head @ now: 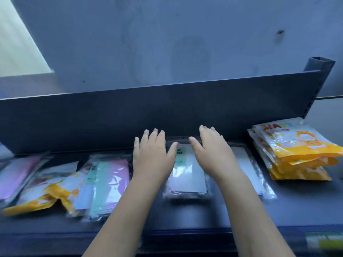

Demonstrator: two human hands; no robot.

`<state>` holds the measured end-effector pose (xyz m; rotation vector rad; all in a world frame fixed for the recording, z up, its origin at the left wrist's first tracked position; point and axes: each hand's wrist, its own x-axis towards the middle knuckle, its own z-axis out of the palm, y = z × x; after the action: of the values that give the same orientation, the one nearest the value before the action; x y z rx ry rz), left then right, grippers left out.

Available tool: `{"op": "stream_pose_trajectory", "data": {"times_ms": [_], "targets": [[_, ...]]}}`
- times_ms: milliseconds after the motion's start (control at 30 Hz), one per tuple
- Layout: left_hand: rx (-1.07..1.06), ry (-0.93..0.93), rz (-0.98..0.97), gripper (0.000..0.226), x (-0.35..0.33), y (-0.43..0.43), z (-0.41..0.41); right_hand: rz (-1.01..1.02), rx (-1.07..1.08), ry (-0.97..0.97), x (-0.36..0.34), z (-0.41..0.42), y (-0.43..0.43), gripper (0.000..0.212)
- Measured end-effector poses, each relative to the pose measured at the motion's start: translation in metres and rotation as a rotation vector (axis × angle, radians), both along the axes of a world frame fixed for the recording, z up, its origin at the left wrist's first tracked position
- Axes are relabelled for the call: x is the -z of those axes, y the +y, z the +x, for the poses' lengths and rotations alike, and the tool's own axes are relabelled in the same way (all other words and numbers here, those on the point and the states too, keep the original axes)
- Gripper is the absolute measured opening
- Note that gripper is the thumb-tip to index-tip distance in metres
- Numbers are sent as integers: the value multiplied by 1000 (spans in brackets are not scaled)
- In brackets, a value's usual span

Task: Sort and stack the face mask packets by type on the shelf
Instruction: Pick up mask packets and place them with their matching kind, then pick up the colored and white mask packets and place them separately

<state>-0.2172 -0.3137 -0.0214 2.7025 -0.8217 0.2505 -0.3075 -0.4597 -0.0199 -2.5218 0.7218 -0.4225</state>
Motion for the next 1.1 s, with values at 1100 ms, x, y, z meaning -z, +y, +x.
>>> {"op": "stream_pose_trajectory", "data": {"times_ms": [1100], "targets": [[-268,213,-53,63,27,324,162,420,-288,-3,10,158,292,51]]}}
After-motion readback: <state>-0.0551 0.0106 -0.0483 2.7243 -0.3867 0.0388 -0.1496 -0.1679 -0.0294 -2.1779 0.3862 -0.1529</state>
